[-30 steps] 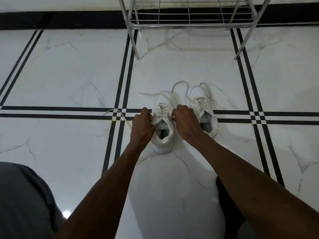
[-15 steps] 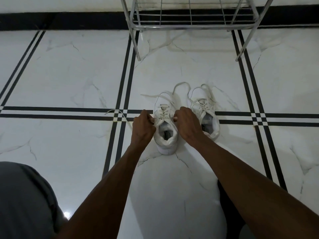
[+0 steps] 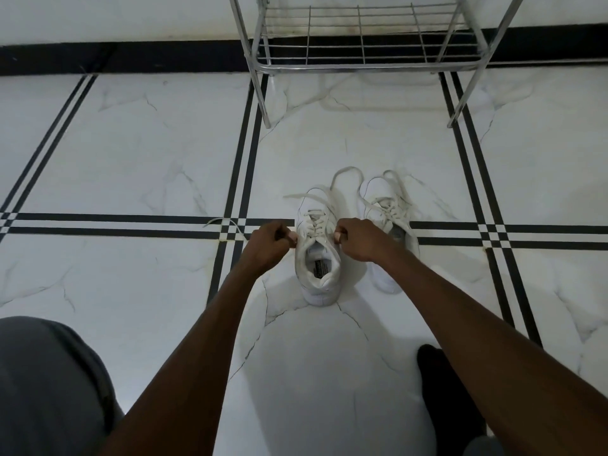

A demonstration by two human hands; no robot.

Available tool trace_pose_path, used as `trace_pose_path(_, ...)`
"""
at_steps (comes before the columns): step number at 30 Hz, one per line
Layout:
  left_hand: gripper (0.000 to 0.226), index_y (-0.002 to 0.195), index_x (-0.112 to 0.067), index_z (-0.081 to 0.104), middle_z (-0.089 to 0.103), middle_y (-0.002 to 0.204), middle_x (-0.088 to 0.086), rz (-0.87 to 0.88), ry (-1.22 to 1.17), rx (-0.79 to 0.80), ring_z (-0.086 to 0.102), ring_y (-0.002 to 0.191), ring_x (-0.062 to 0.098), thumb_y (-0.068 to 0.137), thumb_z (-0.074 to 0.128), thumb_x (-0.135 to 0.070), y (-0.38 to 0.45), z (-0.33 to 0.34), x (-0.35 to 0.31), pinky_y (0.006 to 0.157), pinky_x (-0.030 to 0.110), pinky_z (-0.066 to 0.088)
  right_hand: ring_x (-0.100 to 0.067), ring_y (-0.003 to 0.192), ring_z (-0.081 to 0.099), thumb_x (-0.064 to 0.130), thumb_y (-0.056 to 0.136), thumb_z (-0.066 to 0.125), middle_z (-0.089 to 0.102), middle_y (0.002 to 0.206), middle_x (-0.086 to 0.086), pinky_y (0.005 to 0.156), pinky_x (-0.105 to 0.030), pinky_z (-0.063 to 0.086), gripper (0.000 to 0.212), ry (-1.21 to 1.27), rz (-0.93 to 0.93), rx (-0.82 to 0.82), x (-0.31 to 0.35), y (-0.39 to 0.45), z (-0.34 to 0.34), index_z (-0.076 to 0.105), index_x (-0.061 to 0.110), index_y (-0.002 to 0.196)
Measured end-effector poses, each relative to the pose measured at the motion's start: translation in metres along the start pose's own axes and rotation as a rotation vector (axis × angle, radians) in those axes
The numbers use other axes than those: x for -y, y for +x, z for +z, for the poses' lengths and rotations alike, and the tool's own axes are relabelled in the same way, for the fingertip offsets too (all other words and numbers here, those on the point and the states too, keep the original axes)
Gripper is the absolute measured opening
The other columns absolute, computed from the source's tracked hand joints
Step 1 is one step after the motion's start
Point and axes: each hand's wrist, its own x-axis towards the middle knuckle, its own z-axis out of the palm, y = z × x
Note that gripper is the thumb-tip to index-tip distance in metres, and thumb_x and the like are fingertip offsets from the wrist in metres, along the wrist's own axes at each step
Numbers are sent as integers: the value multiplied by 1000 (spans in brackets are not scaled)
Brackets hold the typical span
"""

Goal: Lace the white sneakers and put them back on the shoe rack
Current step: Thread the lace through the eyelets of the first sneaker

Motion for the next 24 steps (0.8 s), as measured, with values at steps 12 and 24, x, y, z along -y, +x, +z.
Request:
trace_pose_path(12, 42, 103, 6, 70, 78, 111, 17, -46, -575, 44, 75, 106, 29, 107, 44, -26, 1, -8, -16, 95, 40, 52, -20, 103, 72, 33, 103, 43, 76, 113, -11, 69, -29, 47, 35, 1287, 160, 73, 1, 4, -21, 63, 11, 84)
trace_pose_path(24, 26, 116, -9, 62, 64, 87, 6, 29, -590, 14, 62, 89, 24, 108, 49, -29, 6, 11, -32, 76, 33, 52, -11, 81, 65, 11, 102, 49, 72, 95, 4, 59, -23, 45, 35, 1019, 2, -73, 17, 10, -6, 61, 24, 133)
